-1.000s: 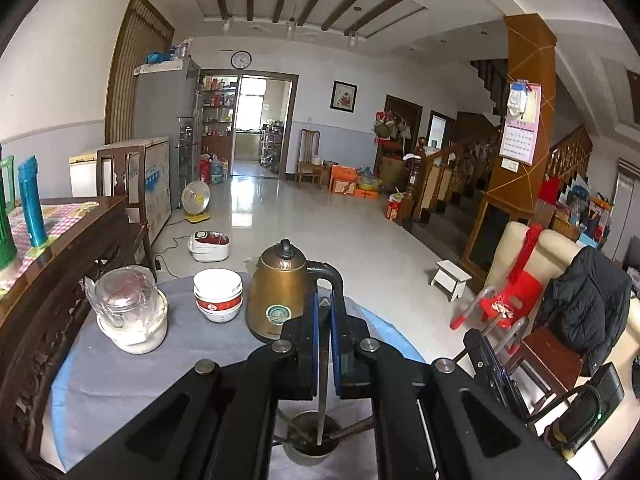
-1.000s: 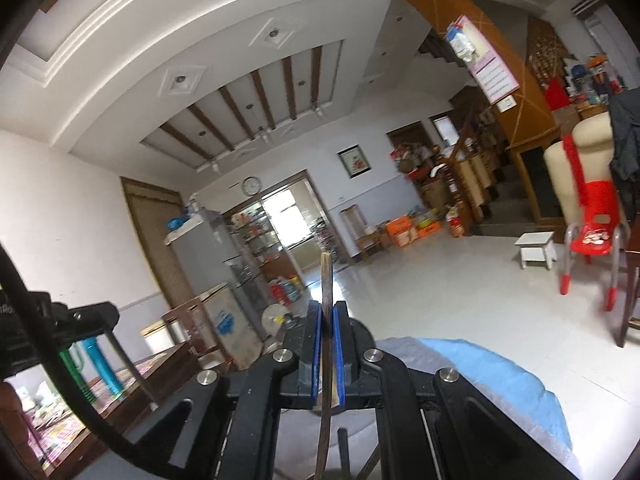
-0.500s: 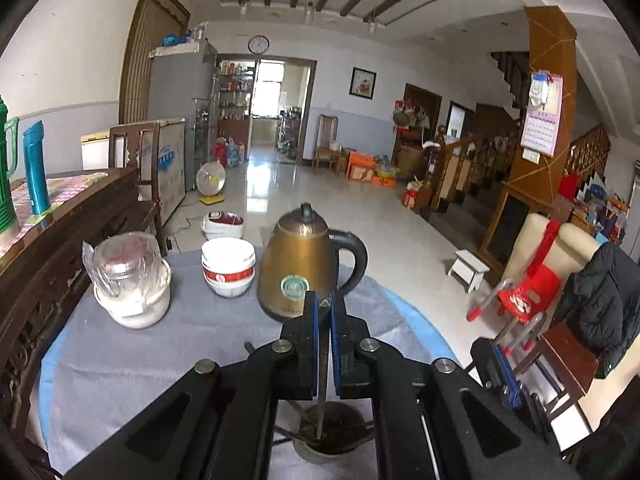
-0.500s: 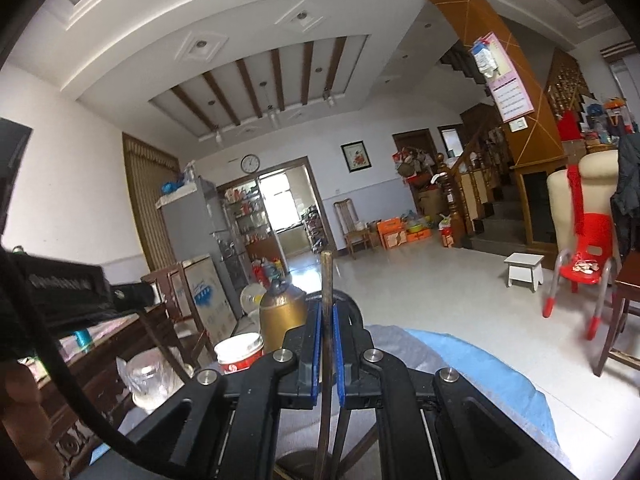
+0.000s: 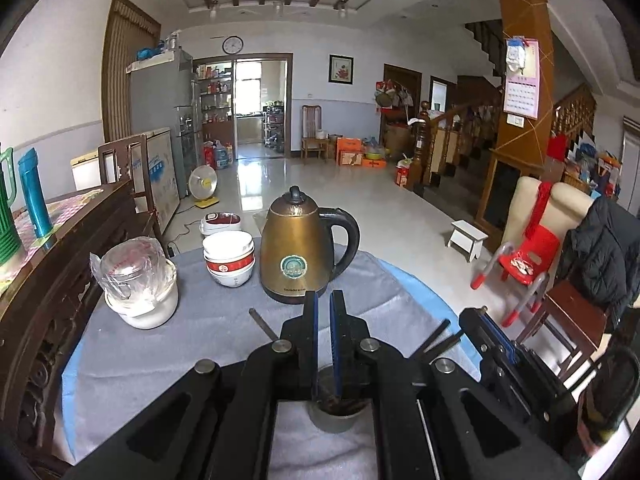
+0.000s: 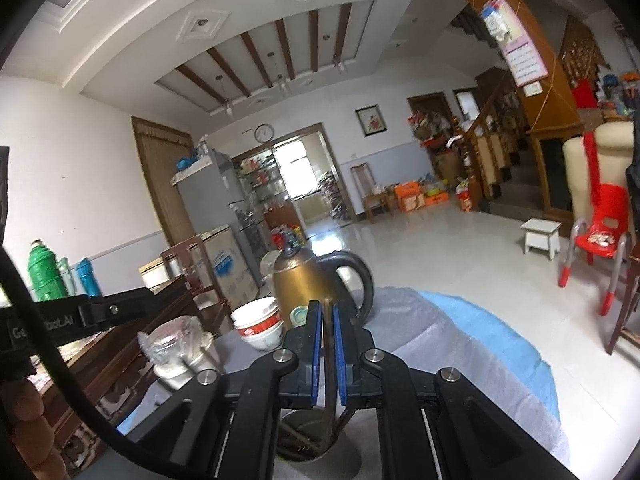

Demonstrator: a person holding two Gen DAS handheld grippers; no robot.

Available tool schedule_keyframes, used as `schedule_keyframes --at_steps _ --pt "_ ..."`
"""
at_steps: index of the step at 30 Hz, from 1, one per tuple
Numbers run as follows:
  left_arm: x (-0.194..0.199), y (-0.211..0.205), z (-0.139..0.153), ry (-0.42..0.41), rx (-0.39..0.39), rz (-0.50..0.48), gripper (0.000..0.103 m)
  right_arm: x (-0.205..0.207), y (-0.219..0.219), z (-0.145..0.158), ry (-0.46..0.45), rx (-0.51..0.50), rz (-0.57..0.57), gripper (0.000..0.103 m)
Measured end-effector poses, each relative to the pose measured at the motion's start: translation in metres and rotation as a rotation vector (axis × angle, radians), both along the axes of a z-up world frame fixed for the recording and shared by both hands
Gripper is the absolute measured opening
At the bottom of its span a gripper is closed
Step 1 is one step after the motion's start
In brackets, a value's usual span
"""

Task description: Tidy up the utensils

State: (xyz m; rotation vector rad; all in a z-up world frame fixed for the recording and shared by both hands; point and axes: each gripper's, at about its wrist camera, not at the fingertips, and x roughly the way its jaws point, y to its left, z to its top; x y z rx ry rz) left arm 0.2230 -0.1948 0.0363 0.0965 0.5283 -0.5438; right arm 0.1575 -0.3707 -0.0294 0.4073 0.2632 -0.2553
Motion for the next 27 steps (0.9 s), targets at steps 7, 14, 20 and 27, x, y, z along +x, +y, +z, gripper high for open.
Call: schedule_keyframes --at_steps 7,14,20,27 --pt "-0.026 0.018 0.004 -0.054 0.092 0.008 0.01 -0.011 -0.002 0.005 -0.005 0.051 0.053 0.01" --pt "-0.05 0.044 -0.006 -0.075 0.188 0.039 0.069 -0.029 -0.008 0.009 -0.016 0.141 0.09 0.016" --pt "-0.071 0.051 -0.027 -0.113 0.299 0.064 0.083 -0.057 0.002 0.011 -0.028 0.105 0.087 0.072" --pt "-0.078 0.054 -0.039 -0.134 0.364 0.105 0.089 -0.081 0.021 0.016 0.004 0.015 0.075 0.072"
